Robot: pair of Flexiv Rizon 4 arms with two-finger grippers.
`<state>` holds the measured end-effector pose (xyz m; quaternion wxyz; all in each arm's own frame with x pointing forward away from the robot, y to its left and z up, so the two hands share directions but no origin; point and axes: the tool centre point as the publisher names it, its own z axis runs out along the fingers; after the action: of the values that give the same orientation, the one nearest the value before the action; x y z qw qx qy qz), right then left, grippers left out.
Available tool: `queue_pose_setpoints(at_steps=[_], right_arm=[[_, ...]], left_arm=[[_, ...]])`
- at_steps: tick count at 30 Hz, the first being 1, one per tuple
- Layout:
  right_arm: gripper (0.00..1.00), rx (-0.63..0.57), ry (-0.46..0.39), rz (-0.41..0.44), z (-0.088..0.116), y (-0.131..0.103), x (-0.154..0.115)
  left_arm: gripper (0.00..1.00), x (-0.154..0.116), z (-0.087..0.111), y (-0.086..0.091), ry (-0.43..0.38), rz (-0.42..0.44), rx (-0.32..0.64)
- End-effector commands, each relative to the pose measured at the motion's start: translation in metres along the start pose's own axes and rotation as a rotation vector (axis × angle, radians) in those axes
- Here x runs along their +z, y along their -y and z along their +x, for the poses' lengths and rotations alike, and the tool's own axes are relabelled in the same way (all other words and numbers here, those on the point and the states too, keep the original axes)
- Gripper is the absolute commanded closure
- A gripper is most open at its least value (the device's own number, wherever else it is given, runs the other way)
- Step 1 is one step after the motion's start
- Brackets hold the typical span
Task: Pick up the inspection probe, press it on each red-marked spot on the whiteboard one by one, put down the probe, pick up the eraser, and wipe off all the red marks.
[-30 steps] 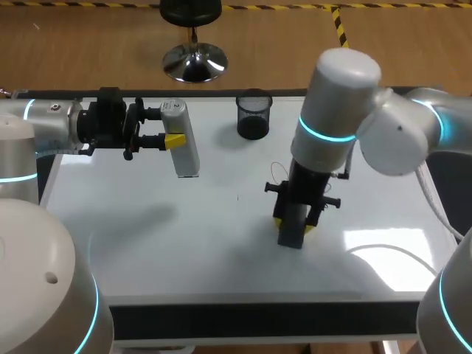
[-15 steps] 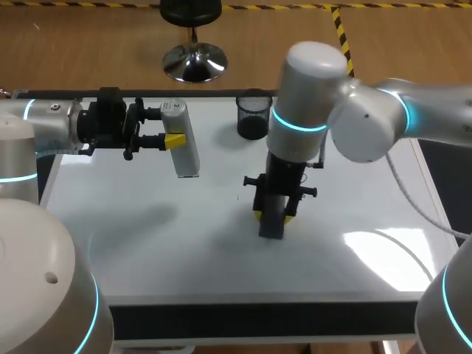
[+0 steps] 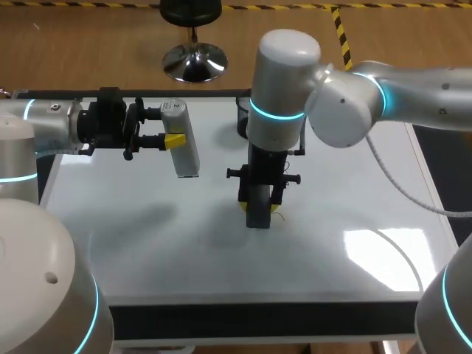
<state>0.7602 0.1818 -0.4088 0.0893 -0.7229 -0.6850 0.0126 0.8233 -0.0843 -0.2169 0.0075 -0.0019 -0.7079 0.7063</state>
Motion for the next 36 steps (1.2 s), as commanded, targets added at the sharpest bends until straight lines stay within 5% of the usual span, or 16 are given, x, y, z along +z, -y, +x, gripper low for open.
queue_pose_setpoints(at_steps=[1, 11, 36], right_arm=[[1.00, -0.001, -0.020, 0.008, -0.001, -0.005, 0.012], [1.00, 0.010, -0.051, 0.012, -0.007, 0.002, 0.023], [1.00, 0.165, -0.084, 0.099, -0.067, 0.025, 0.032]], left_arm=[[1.00, 0.000, -0.001, 0.001, -0.002, 0.000, 0.000], [1.00, 0.000, -0.001, 0.001, -0.002, 0.000, 0.000], [1.00, 0.000, -0.001, 0.001, -0.002, 0.000, 0.000]])
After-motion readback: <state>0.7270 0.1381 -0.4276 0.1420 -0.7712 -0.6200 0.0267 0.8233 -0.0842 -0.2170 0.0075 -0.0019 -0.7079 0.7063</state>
